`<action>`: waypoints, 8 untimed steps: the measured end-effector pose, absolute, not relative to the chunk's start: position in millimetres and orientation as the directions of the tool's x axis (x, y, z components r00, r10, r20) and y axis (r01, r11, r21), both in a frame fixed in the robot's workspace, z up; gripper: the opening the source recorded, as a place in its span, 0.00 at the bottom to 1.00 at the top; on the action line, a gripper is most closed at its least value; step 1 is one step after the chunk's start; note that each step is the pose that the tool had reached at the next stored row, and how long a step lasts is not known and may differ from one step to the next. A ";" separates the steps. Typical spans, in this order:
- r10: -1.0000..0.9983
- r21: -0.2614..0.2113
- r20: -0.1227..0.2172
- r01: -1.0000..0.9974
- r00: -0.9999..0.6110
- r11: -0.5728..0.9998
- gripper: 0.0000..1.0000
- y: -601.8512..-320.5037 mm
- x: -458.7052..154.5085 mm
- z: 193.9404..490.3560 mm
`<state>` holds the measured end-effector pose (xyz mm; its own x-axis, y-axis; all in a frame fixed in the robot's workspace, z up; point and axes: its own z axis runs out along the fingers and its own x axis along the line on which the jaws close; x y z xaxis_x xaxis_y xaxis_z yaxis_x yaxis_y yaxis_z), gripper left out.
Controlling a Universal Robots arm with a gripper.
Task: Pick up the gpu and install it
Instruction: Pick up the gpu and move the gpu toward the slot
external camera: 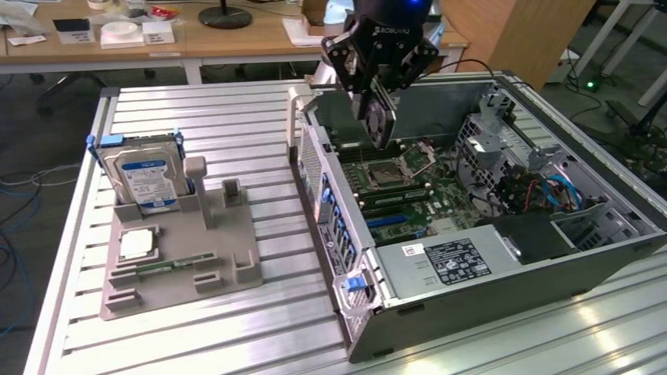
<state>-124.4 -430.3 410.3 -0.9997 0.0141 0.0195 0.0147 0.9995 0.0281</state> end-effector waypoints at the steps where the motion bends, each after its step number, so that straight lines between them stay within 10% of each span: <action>1: 0.014 0.028 0.020 0.015 -1.000 0.999 0.28 -430.3 -123.1 410.3; 8: 0.014 0.028 0.020 0.015 -1.000 0.999 0.28 -430.3 -113.0 409.7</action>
<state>-113.0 -430.3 409.7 -0.9997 0.0141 0.0195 0.0147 0.9995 0.0282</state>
